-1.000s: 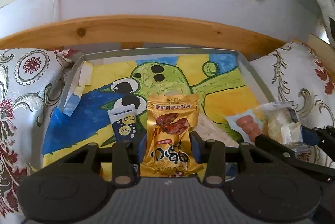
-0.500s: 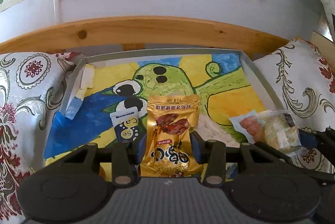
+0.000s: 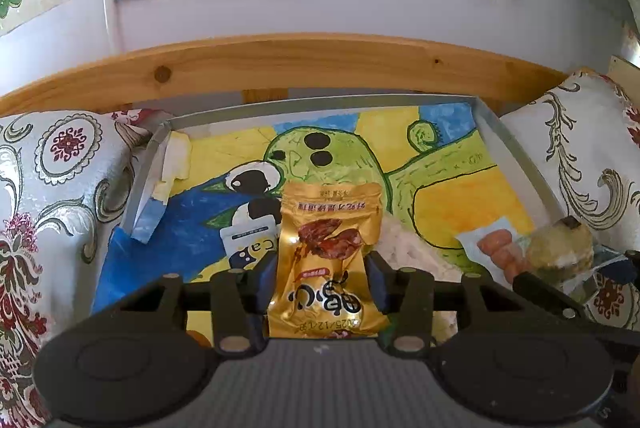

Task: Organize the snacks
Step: 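Open the left gripper to drop the gold pouch while the right releases the bread, then withdraw both tools from the tray back toward the remaining snacks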

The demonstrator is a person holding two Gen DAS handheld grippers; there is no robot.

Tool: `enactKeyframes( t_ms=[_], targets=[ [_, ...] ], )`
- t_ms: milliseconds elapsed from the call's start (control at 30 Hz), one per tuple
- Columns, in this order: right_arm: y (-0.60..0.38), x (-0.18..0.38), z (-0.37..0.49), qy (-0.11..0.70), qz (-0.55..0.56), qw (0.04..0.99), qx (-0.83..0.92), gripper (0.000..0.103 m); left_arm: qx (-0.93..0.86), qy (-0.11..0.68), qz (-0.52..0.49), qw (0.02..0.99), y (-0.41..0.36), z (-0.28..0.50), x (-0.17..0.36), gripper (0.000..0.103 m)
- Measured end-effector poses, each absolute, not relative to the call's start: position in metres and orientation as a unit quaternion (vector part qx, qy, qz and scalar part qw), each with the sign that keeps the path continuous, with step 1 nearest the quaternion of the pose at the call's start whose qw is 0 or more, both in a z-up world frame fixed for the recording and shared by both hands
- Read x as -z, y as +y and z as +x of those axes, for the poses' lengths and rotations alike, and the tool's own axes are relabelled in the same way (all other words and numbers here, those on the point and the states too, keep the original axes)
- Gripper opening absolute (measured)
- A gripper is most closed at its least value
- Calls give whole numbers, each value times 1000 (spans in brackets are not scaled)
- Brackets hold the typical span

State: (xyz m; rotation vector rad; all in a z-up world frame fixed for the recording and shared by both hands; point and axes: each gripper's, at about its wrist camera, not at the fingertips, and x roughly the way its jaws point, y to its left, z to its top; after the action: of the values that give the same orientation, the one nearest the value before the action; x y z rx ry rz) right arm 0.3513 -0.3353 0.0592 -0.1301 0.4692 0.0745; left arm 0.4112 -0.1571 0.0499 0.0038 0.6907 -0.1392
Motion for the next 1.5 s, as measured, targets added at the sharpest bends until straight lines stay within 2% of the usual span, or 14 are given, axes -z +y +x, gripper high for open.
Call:
enactKeyframes(
  t_ms=[200,500,667,1067,1500],
  targets=[
    [-328,-62,345,214,-80,972,-44,80,69,334,2,940,-157,408,-52,69],
    [-323,-64,335,200,-93,975,-37,91,65,314,-5,947,-153,400,-61,87],
    [-326,-72,321,172,-94,980,-20,101,51,286,-13,957,-146,387,-68,99],
    [-316,-87,265,137,-115,984,-13,102,14,231,-63,971,-111,322,-69,102],
    [-289,-70,201,140,-83,986,-28,102,-13,190,-70,979,-64,239,-65,102]
  ],
)
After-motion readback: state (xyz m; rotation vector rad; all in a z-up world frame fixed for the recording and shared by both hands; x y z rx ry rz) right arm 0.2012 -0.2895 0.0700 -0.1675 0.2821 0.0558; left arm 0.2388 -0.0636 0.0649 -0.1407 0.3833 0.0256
